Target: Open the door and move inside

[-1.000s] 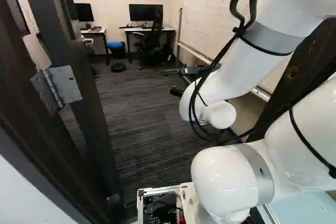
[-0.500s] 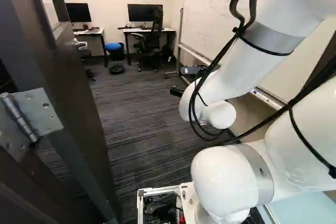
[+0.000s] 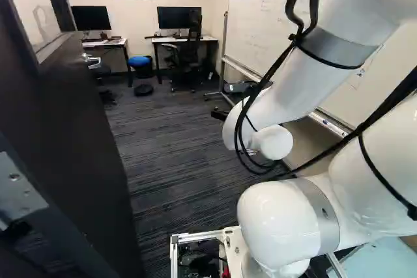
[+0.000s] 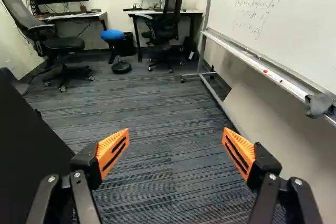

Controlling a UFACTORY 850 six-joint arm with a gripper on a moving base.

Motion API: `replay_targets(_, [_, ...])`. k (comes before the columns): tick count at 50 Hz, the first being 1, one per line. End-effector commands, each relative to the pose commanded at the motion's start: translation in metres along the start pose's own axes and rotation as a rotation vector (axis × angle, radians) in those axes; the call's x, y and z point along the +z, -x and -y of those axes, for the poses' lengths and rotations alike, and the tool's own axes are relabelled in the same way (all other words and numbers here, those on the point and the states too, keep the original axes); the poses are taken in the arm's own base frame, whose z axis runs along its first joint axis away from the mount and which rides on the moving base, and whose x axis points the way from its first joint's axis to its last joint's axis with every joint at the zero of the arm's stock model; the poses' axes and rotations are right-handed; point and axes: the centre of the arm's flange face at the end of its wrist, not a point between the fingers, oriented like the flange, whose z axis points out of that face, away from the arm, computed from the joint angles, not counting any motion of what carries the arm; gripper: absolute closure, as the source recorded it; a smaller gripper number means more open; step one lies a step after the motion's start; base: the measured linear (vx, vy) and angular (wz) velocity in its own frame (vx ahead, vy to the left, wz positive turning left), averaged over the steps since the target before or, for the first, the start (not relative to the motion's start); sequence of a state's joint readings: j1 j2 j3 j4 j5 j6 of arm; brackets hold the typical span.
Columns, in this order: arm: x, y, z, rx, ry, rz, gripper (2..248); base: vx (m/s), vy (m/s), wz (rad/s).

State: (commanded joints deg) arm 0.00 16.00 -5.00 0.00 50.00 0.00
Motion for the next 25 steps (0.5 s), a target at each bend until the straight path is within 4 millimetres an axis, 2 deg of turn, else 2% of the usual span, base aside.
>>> replay_targets(25, [0.0,0.0,0.0,0.0,0.0,0.0,3,0.18,0.01,-0.006])
